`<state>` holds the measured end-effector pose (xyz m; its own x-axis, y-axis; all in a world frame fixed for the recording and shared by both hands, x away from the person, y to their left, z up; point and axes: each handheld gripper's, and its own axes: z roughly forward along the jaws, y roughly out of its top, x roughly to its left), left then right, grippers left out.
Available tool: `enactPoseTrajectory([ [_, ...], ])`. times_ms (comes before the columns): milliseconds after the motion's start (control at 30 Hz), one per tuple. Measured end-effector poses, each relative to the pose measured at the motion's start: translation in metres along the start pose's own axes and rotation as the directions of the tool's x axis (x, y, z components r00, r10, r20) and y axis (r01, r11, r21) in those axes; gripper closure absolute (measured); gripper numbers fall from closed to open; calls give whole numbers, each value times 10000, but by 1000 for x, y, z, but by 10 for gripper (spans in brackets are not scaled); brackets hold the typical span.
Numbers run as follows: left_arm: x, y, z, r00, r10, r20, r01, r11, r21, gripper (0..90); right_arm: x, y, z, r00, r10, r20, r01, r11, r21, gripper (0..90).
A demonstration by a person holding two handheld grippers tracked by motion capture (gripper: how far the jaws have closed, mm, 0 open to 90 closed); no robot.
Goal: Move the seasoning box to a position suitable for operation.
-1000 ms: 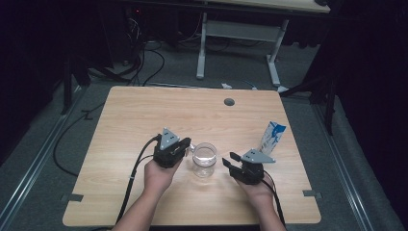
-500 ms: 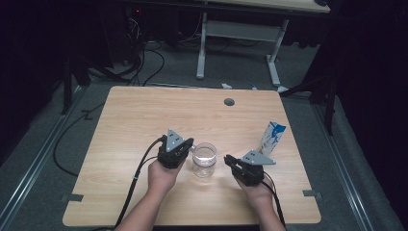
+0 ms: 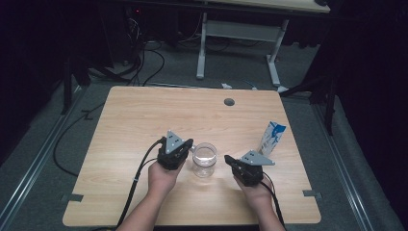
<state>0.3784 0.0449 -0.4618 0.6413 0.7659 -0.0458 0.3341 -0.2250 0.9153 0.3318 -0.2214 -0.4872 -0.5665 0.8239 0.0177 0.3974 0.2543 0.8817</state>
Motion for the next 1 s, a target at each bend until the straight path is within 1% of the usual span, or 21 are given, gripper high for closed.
enactPoseTrajectory([
  [100, 0, -1, 0, 10000, -37, 12, 37, 10000, -48, 900, 1, 1, 0, 10000, -23, -27, 23, 10000, -37, 900],
  [167, 0, -1, 0, 10000, -22, 1, 22, 10000, -46, 900, 3, 1, -1, 9998, -158, -79, 158, 9998, -88, 900],
  [233, 0, -1, -1, 10000, -22, 94, 23, 10000, -52, 900, 4, 1, -1, 9996, -282, -102, 281, 9996, -90, 900],
  [467, -4, -1, 1, 9999, 67, 148, -67, 10000, -44, 900, 7, 1, -1, 9991, -373, -201, 370, 9992, -131, 900],
  [533, -5, -1, 1, 9999, 102, 89, -102, 9999, -48, 900, 7, 1, -1, 9992, -348, -199, 345, 9993, -163, 900],
  [567, -6, -1, 0, 9998, 158, -77, -159, 9998, -97, 900, 7, 1, -1, 9991, -371, -201, 367, 9992, -176, 900],
  [600, -5, 0, -1, 9998, 187, -120, -189, 9997, -155, 900, 7, 1, -2, 9991, -366, -201, 363, 9992, -166, 900],
  [667, -3, 0, -1, 10000, 51, -75, -52, 9999, -157, 900, 6, 1, -2, 9991, -366, -194, 362, 9992, -186, 900],
  [733, -3, 0, 0, 9999, 110, -92, -111, 9999, -29, 900, 6, 1, -2, 9992, -357, -202, 353, 9992, -180, 900],
  [800, -4, -1, 0, 9998, 155, -153, -156, 9999, -73, 900, 7, 1, -1, 9992, -340, -233, 336, 9993, -171, 900],
  [900, -3, -2, 0, 9997, 125, -186, -127, 9998, -153, 900, 7, 1, -1, 9989, -393, -242, 388, 9991, -194, 900],
  [1000, -2, -2, 0, 9999, 28, -128, -31, 9998, -172, 900, 8, 1, -1, 9989, -406, -252, 401, 9990, -213, 900],
])
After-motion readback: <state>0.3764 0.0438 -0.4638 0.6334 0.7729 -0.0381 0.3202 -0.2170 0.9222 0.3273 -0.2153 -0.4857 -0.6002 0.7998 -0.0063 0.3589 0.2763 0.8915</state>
